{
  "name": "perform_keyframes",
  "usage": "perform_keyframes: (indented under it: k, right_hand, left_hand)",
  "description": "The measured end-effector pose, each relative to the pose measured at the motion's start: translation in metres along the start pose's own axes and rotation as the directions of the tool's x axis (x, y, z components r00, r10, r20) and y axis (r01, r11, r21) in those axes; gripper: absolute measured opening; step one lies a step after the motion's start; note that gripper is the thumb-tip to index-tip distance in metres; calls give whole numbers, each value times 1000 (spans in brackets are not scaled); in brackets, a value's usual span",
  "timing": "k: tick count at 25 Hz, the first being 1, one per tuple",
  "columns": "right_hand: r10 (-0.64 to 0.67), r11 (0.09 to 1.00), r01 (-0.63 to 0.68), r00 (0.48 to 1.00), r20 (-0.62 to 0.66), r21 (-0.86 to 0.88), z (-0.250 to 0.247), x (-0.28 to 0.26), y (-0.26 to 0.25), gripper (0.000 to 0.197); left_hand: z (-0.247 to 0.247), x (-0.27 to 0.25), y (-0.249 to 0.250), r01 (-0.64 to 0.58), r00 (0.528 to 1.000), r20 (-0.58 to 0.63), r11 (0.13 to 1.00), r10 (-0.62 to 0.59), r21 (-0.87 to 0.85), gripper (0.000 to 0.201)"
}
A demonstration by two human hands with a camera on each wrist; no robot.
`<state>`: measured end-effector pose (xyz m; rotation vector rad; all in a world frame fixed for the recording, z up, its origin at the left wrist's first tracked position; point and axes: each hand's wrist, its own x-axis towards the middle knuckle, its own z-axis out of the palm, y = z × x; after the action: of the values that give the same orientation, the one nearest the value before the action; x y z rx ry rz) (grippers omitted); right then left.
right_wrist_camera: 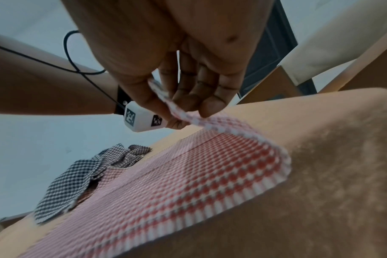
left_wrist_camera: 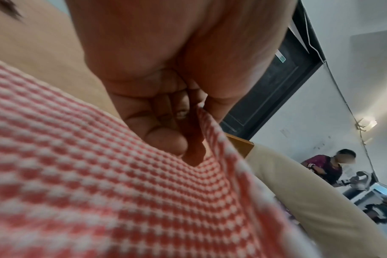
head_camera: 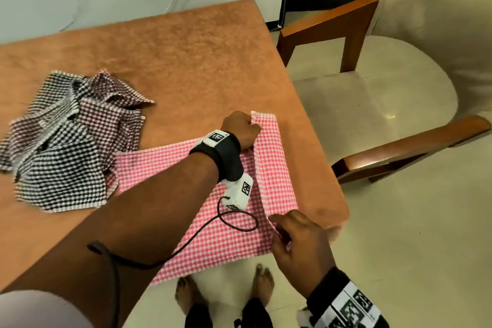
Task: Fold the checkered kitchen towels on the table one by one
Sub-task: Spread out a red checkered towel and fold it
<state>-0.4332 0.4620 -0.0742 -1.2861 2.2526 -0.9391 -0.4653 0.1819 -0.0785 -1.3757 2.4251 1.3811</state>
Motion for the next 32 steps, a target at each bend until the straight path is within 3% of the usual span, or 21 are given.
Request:
perform_keyframes:
  k: [8, 11, 14, 18, 27, 32]
  right_hand:
    - [-121, 993, 122, 983, 135, 0, 64, -5, -63, 26]
    - [-137, 990, 139, 968, 208, 7, 92, -6, -86, 24]
    - [-149, 988, 153, 954, 260, 6, 119, -5, -107, 25]
    - [-145, 989, 141, 931, 335, 35, 153, 2, -129, 25]
    - [-98, 994, 106, 880, 465, 9, 190, 9, -163, 8]
    - [-95, 995, 88, 842, 530, 40, 194, 8, -170, 11]
  left_hand:
    - [-91, -47, -87, 102, 992, -97, 975, -84, 198, 45]
    - [-120, -61, -114, 119, 983, -171, 955, -73, 272, 31]
    - [-142, -71, -140, 143, 970, -235, 930, -64, 338, 48]
    - [-166, -78, -170, 159, 963, -267, 890, -44, 427, 34]
    - [-188, -82, -188, 155, 964, -267, 803, 5, 576, 32]
    - [-188, -77, -190, 137, 964, -263, 781, 37, 610, 31]
